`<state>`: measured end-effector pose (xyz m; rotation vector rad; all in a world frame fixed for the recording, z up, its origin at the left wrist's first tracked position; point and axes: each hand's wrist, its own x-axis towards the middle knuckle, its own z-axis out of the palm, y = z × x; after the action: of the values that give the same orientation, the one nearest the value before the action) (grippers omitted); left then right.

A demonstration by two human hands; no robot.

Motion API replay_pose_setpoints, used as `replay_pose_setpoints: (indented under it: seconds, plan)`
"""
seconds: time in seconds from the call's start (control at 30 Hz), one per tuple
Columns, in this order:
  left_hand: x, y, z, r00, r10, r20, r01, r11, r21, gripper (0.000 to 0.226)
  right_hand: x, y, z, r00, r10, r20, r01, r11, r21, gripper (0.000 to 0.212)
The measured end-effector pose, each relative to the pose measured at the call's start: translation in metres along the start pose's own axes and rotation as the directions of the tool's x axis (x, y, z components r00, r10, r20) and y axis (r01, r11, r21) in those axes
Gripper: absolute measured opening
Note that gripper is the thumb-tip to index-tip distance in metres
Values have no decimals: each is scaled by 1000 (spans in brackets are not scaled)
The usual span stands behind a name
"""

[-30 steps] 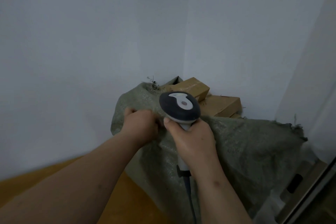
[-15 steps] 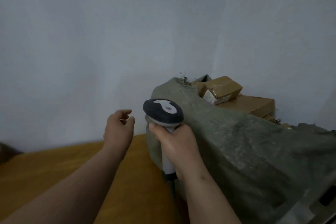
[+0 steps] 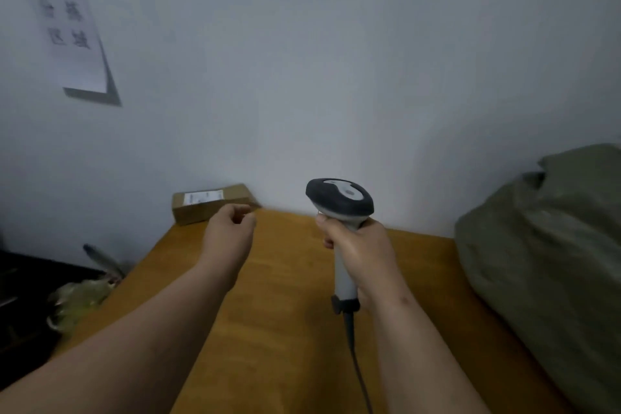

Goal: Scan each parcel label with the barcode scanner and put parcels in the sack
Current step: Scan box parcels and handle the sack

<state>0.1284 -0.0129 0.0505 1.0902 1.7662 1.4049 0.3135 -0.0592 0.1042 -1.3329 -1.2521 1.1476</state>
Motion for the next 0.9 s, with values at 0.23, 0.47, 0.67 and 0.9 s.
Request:
replay_pose_setpoints:
  seconds: [0.23, 0.47, 0.67, 0.9]
  plan:
    - [65, -62, -99, 991, -111, -76, 116, 991, 66, 25, 32, 17, 120, 996, 55, 66, -54, 998, -17, 20]
    - [147, -103, -111, 986, -148, -71, 160, 964, 212, 37, 110, 46, 192, 989, 132, 70, -133, 991, 13, 19]
    - [227, -140, -107, 985, -165, -52, 172, 919, 355, 46, 182, 76, 234, 965, 241, 106, -244, 970, 12, 22]
    - [314, -176, -93, 982, -188, 11, 149, 809, 569, 60, 236, 110, 268, 929, 357, 93, -358, 934, -7, 14]
